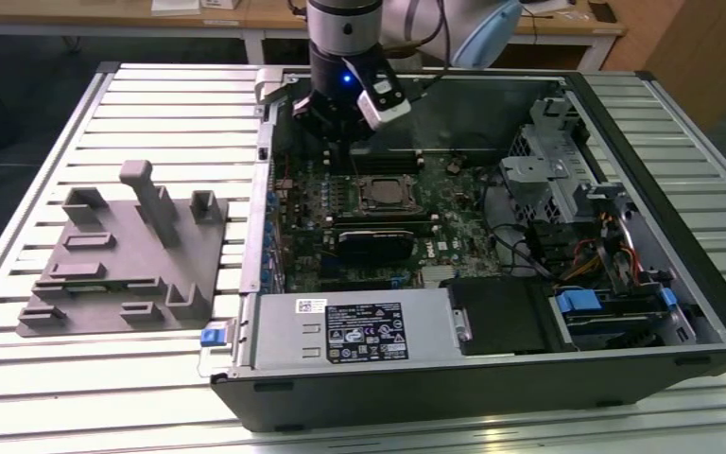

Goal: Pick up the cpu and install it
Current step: 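Install the first cpu locking lever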

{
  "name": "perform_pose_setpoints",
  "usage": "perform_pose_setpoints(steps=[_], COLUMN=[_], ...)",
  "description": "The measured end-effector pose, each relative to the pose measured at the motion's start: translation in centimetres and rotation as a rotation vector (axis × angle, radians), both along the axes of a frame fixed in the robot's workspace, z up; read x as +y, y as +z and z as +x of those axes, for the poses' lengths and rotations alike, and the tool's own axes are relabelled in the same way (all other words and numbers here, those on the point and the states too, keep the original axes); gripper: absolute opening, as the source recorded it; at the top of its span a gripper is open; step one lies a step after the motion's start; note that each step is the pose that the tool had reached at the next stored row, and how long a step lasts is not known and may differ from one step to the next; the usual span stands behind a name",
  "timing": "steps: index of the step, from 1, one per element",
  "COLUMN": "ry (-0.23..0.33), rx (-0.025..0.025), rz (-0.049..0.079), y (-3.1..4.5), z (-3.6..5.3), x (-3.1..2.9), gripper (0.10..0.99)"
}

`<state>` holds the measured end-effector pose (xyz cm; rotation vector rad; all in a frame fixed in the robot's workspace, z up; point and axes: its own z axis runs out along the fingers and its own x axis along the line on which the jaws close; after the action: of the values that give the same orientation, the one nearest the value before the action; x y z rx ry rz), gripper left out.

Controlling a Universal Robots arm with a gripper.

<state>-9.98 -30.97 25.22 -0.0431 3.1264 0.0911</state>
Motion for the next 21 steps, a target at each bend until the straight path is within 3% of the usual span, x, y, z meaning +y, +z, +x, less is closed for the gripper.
perform_pose_setpoints(steps=[13,21], ry=[0.0,0.0], rx=[0.0,-0.0002], rz=[0.0,0.0], y=[0.06,0.05], z=[-0.32,0.06], x=[1.47,1.53], gripper=[0.106,0.106])
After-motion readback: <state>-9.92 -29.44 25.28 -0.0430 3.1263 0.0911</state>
